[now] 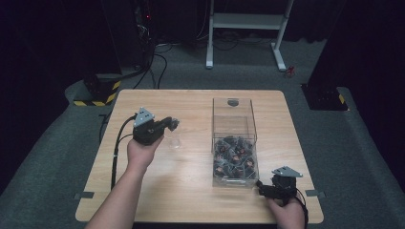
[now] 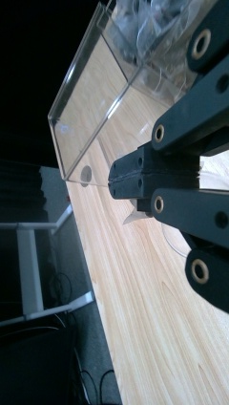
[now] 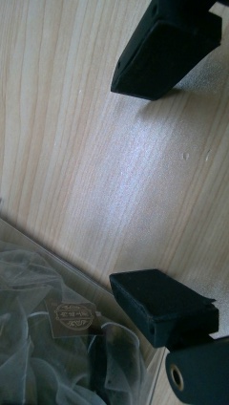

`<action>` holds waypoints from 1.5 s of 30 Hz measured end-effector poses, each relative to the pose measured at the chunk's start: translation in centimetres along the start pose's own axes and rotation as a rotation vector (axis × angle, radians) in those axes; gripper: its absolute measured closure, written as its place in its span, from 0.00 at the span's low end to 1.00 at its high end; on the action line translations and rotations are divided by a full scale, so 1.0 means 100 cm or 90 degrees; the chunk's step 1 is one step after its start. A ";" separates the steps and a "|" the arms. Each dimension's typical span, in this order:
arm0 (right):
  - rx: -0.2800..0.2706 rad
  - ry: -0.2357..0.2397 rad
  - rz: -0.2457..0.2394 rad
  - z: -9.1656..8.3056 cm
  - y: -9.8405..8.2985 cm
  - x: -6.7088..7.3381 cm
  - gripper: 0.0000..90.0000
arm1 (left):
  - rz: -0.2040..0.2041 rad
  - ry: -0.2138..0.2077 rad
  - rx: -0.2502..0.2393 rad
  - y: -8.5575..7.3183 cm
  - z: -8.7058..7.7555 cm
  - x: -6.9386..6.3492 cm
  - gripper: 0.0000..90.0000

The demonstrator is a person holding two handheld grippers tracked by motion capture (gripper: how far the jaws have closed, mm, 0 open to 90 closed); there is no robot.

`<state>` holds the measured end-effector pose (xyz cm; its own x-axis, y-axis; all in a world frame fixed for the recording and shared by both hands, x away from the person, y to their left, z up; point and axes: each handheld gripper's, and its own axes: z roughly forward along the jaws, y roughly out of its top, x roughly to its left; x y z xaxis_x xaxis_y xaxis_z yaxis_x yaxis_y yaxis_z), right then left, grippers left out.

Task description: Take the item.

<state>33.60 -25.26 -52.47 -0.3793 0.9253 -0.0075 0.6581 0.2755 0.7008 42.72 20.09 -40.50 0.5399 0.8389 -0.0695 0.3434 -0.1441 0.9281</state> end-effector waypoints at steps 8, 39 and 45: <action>0.002 0.002 0.001 0.000 0.000 0.000 0.11 | -0.021 0.021 0.037 -0.013 0.017 0.008 0.99; 0.001 0.002 -0.004 0.000 0.000 0.000 0.11 | -0.021 0.023 0.088 -0.055 -0.024 0.012 0.16; 0.002 0.002 -0.001 0.000 0.000 0.000 0.11 | -0.062 0.023 0.095 -0.079 -0.035 0.012 0.17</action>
<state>33.58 -25.26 -52.45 -0.3824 0.9240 -0.0072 0.6594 0.2784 0.6984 37.94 24.05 -46.62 0.4713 0.8708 -0.1401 0.5038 -0.1354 0.8532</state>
